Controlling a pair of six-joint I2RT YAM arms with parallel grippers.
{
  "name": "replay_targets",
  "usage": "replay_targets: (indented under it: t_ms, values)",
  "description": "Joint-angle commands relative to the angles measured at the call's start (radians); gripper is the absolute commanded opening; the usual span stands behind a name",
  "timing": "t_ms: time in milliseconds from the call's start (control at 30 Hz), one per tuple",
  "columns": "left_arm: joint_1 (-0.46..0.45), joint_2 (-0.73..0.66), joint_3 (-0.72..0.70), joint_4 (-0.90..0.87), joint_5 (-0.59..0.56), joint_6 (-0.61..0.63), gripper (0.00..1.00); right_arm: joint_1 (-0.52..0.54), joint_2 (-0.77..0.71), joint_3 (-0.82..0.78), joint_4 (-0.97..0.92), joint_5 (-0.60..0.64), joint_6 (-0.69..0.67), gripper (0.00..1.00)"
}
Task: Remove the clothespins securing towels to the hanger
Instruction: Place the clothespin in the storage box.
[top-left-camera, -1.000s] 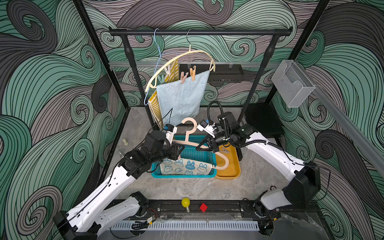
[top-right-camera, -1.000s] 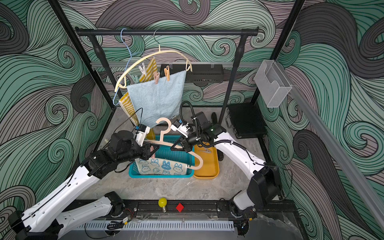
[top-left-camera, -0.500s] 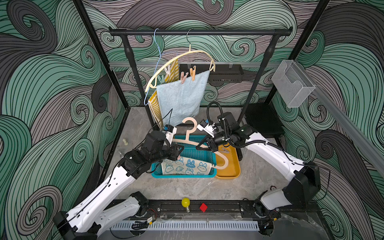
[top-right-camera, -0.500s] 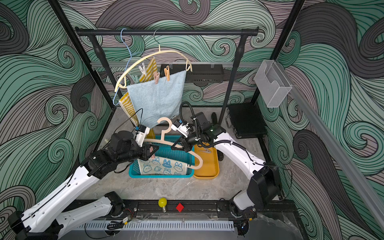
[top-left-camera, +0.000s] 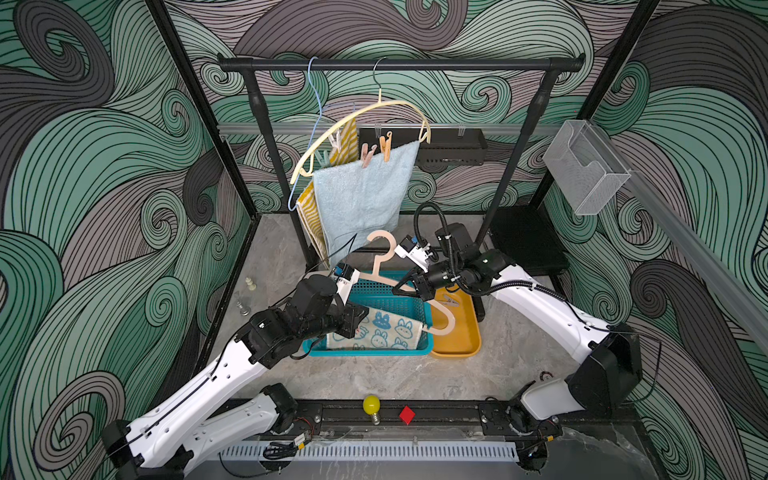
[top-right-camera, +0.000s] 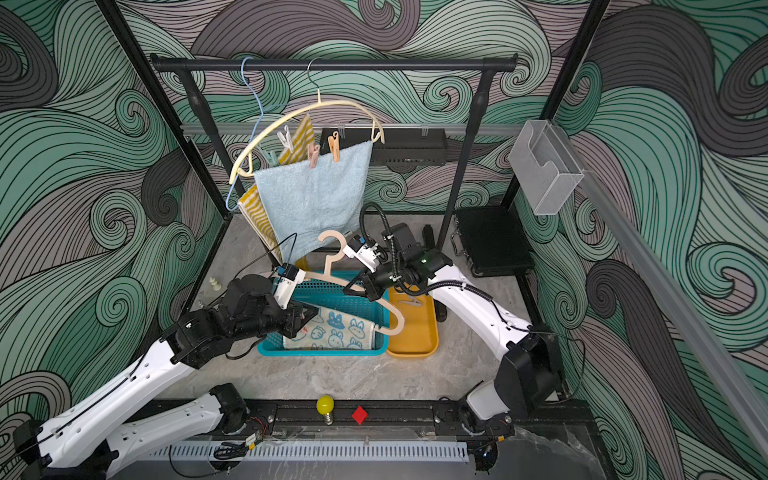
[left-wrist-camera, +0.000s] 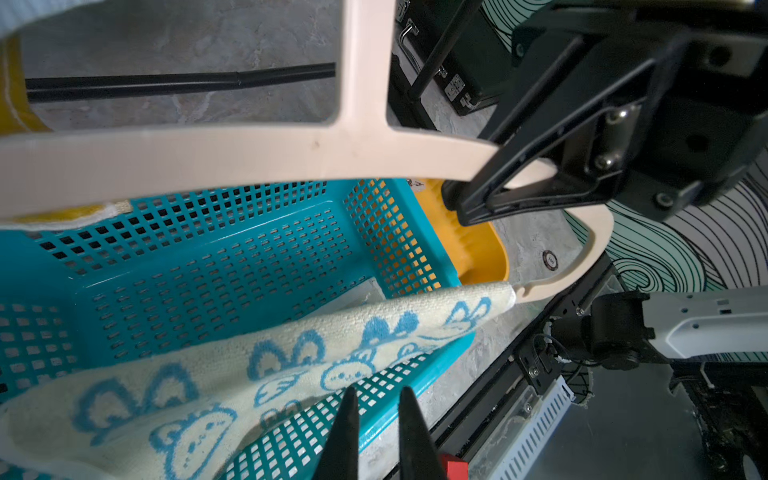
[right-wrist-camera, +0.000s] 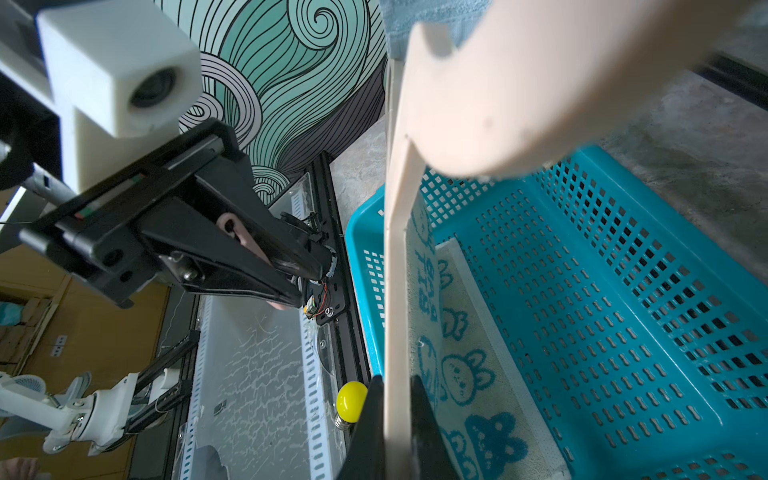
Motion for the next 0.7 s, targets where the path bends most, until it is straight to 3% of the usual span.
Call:
replay_targets:
  t_ms: [0,433,667]
  values:
    - [-0.016,-0.005,0.010,-0.016,-0.057,0.023,0.00,0.006,-0.027,-0.005,0.036,0.004,-0.003,0.00]
    - [-0.019,0.014,0.013,0.037,-0.099,0.023,0.00,-0.006,-0.073,-0.045,0.058,0.056,0.005,0.00]
    - [-0.036,0.058,0.040,0.026,-0.068,0.053,0.00,-0.012,-0.060,-0.035,0.068,0.138,0.021,0.00]
